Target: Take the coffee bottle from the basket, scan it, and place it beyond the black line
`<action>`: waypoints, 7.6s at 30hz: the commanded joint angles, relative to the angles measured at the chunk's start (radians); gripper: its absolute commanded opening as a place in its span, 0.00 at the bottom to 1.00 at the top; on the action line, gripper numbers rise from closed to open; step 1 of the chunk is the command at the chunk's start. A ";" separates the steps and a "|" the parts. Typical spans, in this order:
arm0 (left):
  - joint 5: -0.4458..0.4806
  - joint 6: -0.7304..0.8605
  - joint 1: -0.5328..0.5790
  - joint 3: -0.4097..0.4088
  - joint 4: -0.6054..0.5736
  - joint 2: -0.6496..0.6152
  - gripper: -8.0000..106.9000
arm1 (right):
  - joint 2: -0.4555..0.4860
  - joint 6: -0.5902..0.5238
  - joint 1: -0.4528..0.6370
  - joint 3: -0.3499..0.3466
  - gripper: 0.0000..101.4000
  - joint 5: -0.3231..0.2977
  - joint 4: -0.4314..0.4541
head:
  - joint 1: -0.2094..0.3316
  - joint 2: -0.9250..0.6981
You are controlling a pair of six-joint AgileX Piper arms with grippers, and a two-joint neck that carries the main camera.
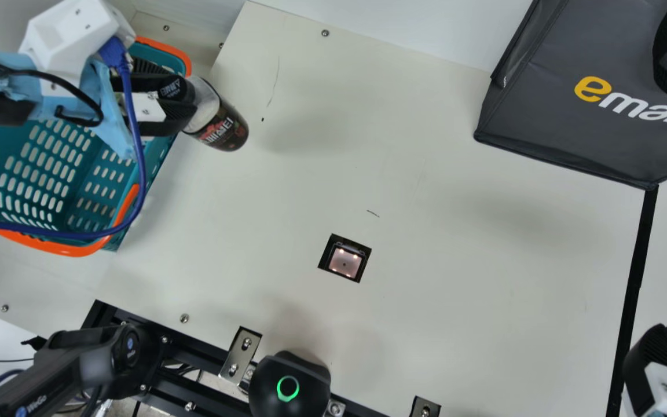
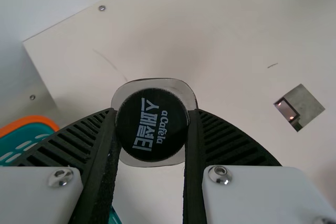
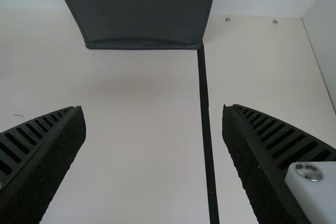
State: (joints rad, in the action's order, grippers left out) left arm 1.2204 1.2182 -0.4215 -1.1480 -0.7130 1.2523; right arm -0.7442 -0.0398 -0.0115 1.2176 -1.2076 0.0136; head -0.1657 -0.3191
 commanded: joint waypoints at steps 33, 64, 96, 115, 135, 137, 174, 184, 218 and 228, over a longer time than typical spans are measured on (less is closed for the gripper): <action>0.000 0.120 0.305 0.060 -0.012 0.039 0.16 | 0.000 0.000 0.000 0.000 0.90 0.000 0.000 | 0.027 -0.002; 0.000 0.350 0.427 0.080 -0.032 0.148 0.16 | 0.000 0.000 0.000 0.000 0.90 0.000 0.000 | 0.027 -0.002; 0.000 0.395 0.494 0.040 0.050 0.175 0.16 | 0.000 0.000 0.000 0.000 0.90 0.000 0.000 | 0.027 -0.002; 0.000 0.358 0.538 0.004 0.093 0.208 0.16 | 0.000 0.000 0.000 0.000 0.90 0.000 0.000 | 0.027 -0.002; 0.000 0.330 0.568 -0.022 0.113 0.219 0.54 | 0.000 0.000 0.000 0.000 0.90 0.000 0.000 | 0.027 -0.002; 0.000 0.327 0.569 -0.023 0.114 0.218 0.60 | 0.000 0.000 0.000 0.000 0.90 0.000 0.000 | 0.027 -0.002; 0.000 0.091 0.555 -0.044 0.085 0.115 0.85 | 0.000 0.000 0.000 0.000 0.90 0.000 0.000 | 0.027 -0.002; 0.000 -0.057 0.545 -0.046 0.067 0.030 0.85 | 0.000 0.000 0.000 0.000 0.90 0.000 0.000 | 0.027 -0.002; -0.008 -0.211 0.215 -0.078 0.058 -0.176 0.85 | 0.000 0.000 0.000 0.000 0.90 0.000 0.000 | 0.027 -0.002; -0.030 -0.231 0.181 -0.042 0.055 -0.221 0.85 | 0.000 0.000 0.000 0.000 0.90 0.000 0.000 | 0.027 -0.002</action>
State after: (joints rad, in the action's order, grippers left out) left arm 1.1936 0.9900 -0.2398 -1.1915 -0.6578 1.0340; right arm -0.7442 -0.0398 -0.0115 1.2176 -1.2076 0.0136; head -0.1657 -0.3191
